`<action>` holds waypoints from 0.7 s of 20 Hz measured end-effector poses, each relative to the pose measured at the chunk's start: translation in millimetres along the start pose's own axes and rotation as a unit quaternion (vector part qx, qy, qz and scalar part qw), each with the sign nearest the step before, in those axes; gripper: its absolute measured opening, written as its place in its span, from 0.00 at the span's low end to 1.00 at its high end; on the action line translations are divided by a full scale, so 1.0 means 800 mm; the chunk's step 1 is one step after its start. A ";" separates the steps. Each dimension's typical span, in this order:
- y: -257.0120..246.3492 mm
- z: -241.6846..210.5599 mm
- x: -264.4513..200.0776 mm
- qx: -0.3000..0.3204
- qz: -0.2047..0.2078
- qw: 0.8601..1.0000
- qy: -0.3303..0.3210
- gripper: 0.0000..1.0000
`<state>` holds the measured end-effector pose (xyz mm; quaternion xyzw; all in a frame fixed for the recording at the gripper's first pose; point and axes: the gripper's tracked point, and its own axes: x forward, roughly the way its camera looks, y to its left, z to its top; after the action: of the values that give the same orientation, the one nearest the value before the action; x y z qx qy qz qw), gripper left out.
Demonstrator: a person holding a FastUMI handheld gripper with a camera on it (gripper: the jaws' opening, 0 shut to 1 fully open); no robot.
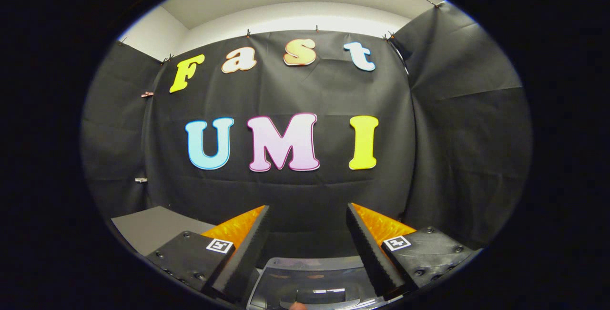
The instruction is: Put the clothes into the washing machine and then close the washing machine lid.
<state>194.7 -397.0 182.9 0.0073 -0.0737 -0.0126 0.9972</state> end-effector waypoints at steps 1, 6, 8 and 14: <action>-0.001 0.004 -0.003 0.000 -0.003 1.000 -0.006 0.99; -0.004 0.007 -0.014 0.009 -0.003 1.000 -0.009 0.99; -0.002 0.004 -0.015 0.009 0.000 1.000 -0.001 0.99; 0.002 0.003 -0.021 0.001 0.004 1.000 0.010 0.99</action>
<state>177.8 -394.7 183.2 0.0084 -0.0639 -0.0080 0.9979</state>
